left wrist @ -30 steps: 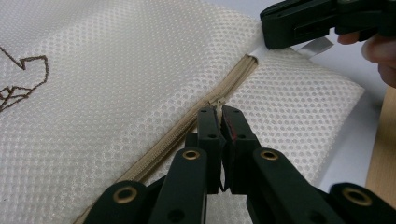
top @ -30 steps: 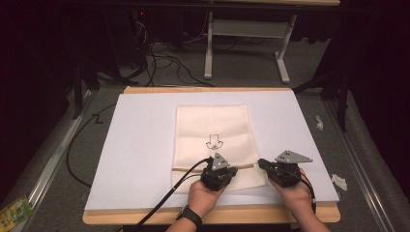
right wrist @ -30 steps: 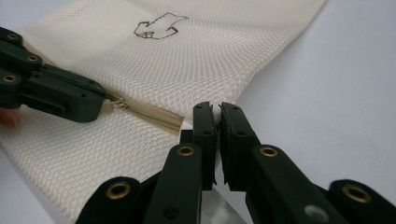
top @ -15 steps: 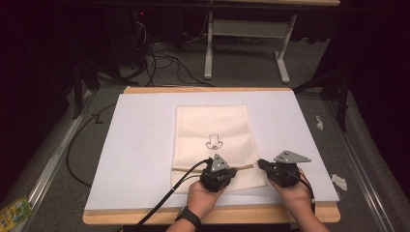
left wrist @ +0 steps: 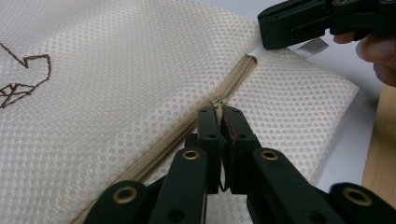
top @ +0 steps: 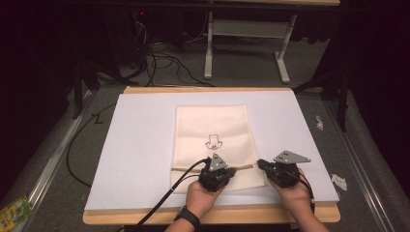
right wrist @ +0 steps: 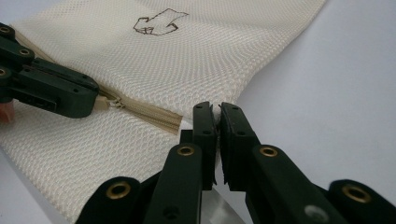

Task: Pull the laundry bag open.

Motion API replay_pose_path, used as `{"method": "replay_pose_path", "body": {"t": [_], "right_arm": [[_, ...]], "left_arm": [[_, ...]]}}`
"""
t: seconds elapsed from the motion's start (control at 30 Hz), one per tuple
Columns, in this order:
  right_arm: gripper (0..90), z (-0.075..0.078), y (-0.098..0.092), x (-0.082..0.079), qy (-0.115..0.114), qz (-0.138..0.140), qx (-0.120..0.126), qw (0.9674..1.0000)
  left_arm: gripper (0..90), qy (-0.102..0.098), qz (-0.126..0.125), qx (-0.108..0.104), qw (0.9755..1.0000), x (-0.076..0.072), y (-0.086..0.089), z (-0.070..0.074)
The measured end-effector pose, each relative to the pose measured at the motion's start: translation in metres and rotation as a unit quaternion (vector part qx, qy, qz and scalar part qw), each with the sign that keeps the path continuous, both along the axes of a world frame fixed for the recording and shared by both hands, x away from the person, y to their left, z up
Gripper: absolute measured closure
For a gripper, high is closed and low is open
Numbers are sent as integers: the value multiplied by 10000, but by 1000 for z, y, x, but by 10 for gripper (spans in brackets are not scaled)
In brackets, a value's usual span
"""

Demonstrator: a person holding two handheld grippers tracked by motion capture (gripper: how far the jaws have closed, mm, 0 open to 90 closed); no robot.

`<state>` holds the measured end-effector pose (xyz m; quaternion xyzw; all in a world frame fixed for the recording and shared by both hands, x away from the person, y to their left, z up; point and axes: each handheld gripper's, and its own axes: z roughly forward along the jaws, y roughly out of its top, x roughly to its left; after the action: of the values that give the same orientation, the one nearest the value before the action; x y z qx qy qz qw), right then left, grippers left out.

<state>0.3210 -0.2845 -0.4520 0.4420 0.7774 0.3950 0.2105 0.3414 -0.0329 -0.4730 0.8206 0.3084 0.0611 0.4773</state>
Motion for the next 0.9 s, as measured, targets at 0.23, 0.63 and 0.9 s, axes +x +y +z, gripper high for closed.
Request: {"method": "replay_pose_path", "body": {"t": [0.23, 0.63, 0.9], "right_arm": [[873, 0, -32, 6, 23, -581, 200, 9981], [873, 3, -18, 2, -9, -310, 210, 9993], [872, 3, -13, 1, -49, -149, 281, 9995]], "left_arm": [[900, 198, 581, -17, 9981, 9, 42, -6], [900, 42, 517, -193, 9985, 2, 44, 5], [683, 478, 236, -156, 9985, 12, 5, 0]]}}
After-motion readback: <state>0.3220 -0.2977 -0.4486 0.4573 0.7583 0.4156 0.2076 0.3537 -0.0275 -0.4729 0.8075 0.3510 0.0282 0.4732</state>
